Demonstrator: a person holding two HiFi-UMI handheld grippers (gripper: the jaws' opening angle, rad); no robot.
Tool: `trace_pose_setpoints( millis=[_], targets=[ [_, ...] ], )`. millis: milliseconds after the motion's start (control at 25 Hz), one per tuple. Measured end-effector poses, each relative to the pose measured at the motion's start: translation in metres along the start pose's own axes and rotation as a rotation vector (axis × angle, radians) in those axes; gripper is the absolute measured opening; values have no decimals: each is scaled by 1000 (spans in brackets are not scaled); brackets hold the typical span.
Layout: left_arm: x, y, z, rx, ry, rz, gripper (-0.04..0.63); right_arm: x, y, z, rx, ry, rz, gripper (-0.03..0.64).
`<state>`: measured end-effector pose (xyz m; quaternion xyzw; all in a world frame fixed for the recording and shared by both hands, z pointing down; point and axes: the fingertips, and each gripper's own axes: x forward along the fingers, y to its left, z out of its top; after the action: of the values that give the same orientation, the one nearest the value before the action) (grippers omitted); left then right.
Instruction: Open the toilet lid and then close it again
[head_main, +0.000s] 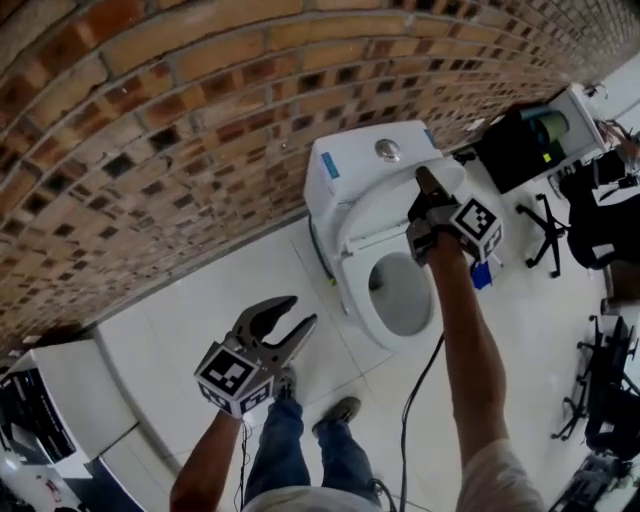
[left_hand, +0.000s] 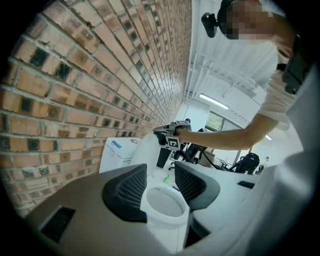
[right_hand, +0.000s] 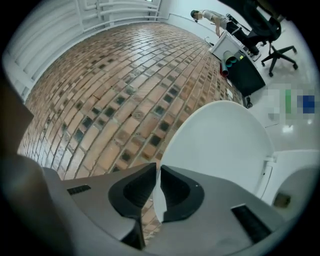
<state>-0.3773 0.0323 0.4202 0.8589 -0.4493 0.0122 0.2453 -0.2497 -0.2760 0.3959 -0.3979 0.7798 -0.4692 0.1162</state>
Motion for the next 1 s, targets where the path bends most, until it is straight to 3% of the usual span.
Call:
trace_pose_setpoints(
  millis=[200,360,400,480,520,640,840,1000],
  targets=[
    [-5,11,9,-7,-29,11,169,11,-3,2,-29,40,-11,29],
    [1,6,21,1,-37,0,167,5,-3,-2,-62,10,-21,43],
    [3,4,25,7,-43,-3,168,0,-5,-5,-73,-6,-31,67],
    [7,0,35,24,-51,-9,167,-19,-10,-13,-106,-19,-65,225],
    [8,-3,42,39,-54,-14,169,-34,-10,-18,-137,-14,-75,232],
    [11,-18,69,97,-85,-28,169,-95,16,-31,-321,3,-45,232],
    [6,-78,120,258,-102,-76,167,-223,91,-46,-655,22,122,232],
    [2,-146,139,441,-85,-129,167,-314,121,-50,-876,35,103,232]
  ],
)
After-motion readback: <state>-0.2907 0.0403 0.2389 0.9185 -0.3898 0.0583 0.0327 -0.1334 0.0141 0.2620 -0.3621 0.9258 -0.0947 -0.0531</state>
